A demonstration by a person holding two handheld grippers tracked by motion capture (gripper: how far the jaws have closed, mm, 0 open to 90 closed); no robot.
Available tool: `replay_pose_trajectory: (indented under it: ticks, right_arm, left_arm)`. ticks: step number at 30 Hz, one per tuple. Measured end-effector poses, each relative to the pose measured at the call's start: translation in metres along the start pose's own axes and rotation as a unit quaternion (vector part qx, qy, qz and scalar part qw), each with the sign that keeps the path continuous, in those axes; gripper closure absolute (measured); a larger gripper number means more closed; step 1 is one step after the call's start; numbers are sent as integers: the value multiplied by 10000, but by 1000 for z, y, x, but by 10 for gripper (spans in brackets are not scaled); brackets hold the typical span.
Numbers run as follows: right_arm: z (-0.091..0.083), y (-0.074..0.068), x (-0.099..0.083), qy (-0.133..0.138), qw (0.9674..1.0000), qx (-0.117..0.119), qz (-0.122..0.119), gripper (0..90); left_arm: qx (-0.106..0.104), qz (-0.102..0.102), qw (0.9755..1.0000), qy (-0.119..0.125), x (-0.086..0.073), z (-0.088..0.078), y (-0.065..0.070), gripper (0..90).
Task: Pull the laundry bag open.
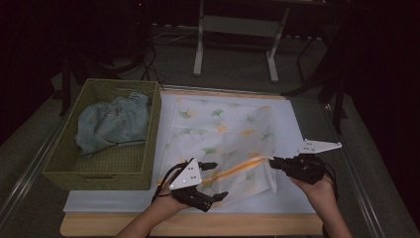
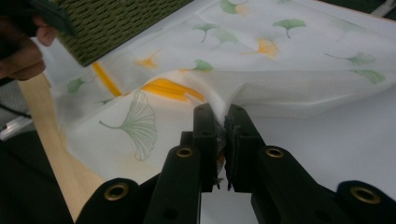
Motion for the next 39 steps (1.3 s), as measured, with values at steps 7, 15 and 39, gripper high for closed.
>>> replay_pose_trajectory:
  ticks: [7,15,39]
  right_arm:
    - [4,-5,3,-73,9999,29,-70,837]
    - [4,-8,7,-97,9999,83,-85,837]
    - [2,-11,7,-169,9976,643,-208,838]
  left_arm:
    - [-238,129,9996,60,16,30,-3,375]
    - [-245,248,9992,-193,32,61,-11,490]
    - [-255,796,9894,-1189,40,105,-20,726]
Point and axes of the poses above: each handheld gripper's, and its own axes: z roughly forward along the jaws, x roughly out of its top, y roughly to its right, the point moved 2 cm from there along z, roughly forward along the jaws, and after that the axes turned 14 degrees about z, right-handed, at the moved point
